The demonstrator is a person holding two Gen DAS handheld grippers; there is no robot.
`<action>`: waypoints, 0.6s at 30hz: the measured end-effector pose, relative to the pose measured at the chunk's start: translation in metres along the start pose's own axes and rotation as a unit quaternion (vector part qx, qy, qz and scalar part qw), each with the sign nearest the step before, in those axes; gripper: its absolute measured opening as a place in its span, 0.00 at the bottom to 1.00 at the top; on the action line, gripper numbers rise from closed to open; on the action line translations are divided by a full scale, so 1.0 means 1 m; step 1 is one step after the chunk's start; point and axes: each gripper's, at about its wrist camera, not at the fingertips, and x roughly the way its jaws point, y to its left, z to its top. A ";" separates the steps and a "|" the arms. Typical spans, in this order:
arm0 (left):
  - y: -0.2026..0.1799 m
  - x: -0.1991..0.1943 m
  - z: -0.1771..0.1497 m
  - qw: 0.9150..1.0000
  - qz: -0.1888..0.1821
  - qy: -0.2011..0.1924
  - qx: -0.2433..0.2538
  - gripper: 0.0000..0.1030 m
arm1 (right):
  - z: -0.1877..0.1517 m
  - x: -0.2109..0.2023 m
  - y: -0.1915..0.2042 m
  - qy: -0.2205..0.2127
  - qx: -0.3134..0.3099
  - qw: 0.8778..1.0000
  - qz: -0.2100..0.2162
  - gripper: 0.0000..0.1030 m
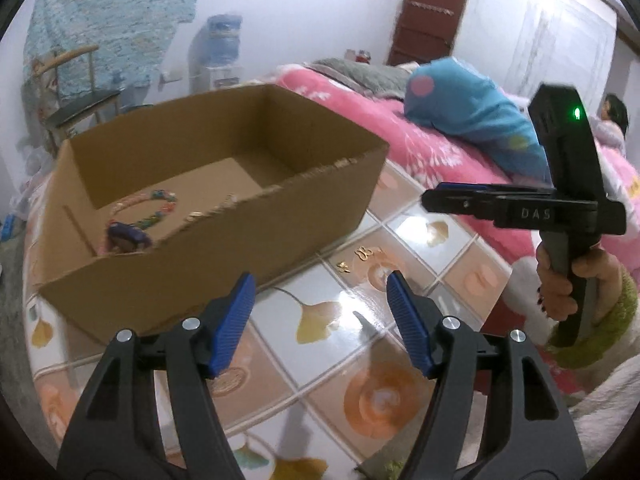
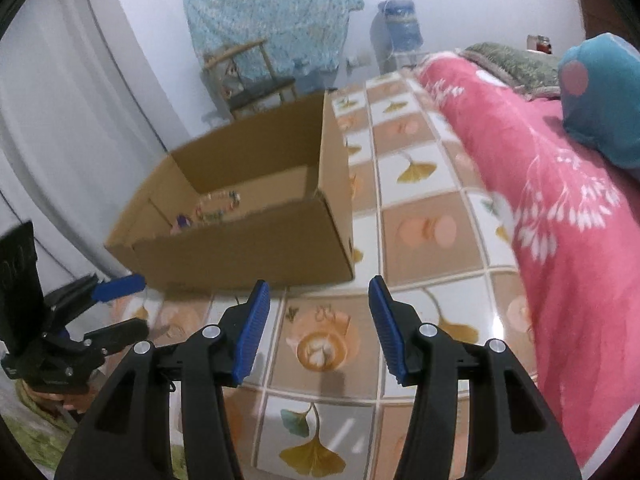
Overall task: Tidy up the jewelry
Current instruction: 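Move the open left gripper down over the gold butterfly charm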
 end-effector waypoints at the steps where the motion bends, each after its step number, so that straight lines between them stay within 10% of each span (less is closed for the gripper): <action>1: -0.004 0.007 -0.001 1.000 0.003 0.005 0.010 0.63 | -0.002 0.004 0.002 0.005 -0.007 1.000 -0.001 0.49; 18: -0.043 0.067 -0.020 0.991 0.036 0.035 0.126 0.53 | -0.012 0.076 0.017 0.067 -0.084 0.994 -0.011 0.29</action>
